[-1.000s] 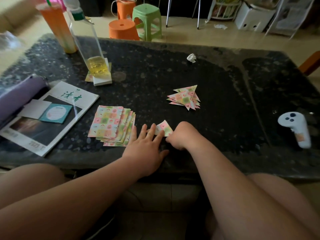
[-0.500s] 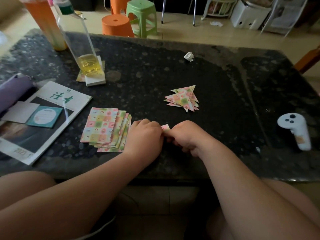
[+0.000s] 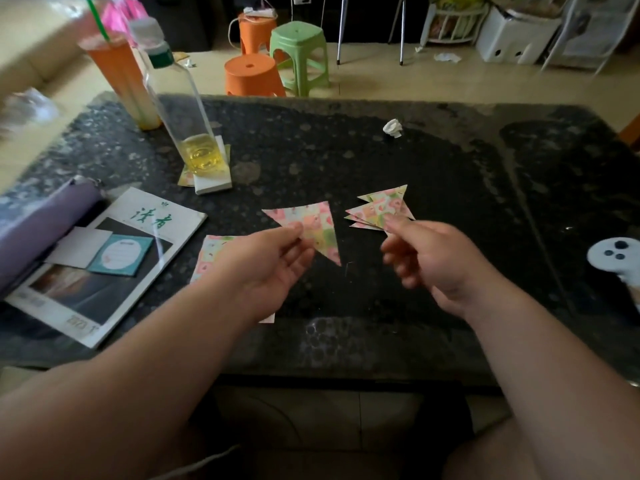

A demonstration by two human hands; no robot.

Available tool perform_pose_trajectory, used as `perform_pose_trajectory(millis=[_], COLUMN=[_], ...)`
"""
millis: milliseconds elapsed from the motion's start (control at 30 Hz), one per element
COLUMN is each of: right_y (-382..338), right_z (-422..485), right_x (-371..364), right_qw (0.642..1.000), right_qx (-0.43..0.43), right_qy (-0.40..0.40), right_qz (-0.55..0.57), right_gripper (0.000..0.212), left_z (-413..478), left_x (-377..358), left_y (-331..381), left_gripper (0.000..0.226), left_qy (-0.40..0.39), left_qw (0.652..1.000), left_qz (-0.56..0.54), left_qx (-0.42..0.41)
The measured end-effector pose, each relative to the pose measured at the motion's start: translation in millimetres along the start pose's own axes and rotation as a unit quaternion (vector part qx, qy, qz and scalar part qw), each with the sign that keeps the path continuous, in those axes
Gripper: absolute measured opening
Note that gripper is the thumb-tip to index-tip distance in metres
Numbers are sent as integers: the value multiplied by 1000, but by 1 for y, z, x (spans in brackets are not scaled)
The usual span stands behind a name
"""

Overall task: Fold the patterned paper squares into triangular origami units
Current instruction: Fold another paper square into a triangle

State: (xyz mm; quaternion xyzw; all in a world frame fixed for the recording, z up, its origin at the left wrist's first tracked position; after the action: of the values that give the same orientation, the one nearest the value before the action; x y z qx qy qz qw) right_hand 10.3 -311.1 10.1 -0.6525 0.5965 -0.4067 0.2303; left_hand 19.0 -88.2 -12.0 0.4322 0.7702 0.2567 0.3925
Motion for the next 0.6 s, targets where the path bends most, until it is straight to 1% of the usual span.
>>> perform_pose_trajectory(millis=[67, 133, 167, 200, 267, 333, 400, 467, 533, 600], right_y=[8, 3, 0, -2, -1, -2, -2, 0, 2, 3], right_z=[-7, -13, -14, -13, -7, -2, 0, 1, 4, 12], right_x=[-31, -48, -52, -52, -48, -44, -46, -52, -55, -51], right_qw=[994, 988, 987, 987, 989, 990, 986, 984, 987, 991], right_qx=[-37, -27, -12, -2, 6, 7, 3, -5, -12, -19], right_qy=[-96, -151, -159, -158, -138, -130, -153, -174, -159, -126], right_qz=[21, 31, 34, 40, 55, 62, 68, 48, 18, 27], right_gripper=[50, 36, 28, 23, 25, 25, 21, 22, 18, 18], left_z=[-13, -19, -20, -18, -15, -10, -2, 5, 11, 18], left_x=[-9, -7, -5, -3, -4, -8, -9, -10, -12, -14], left_y=[-4, -8, -11, -13, -11, 0, 9, 7, 2, -1], left_gripper=[8, 8, 8, 10, 15, 18, 21, 23, 22, 21], left_qy=[-25, -38, -42, -46, -64, -87, -93, -100, -117, -129], left_qw=[999, 999, 999, 999, 998, 995, 994, 994, 991, 989], left_qz=[-32, -32, -27, -18, 11, 41, 49, 50, 59, 73], left_qx=[4, 0, 0, 2, 6, -13, -26, -14, -4, -1])
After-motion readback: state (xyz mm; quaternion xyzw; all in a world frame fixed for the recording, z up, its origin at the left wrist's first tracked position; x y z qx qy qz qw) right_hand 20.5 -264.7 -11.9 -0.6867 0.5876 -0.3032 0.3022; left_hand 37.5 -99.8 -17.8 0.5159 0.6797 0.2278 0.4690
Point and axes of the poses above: each hand's wrist, its own z-axis towards the middle knuckle, its own x-axis out of the back of the hand, y = z × x, the point moved 10 cm from there along z, towards the middle knuckle, and after that the axes turned 8 degrees about -x, right-handed, at the moved point
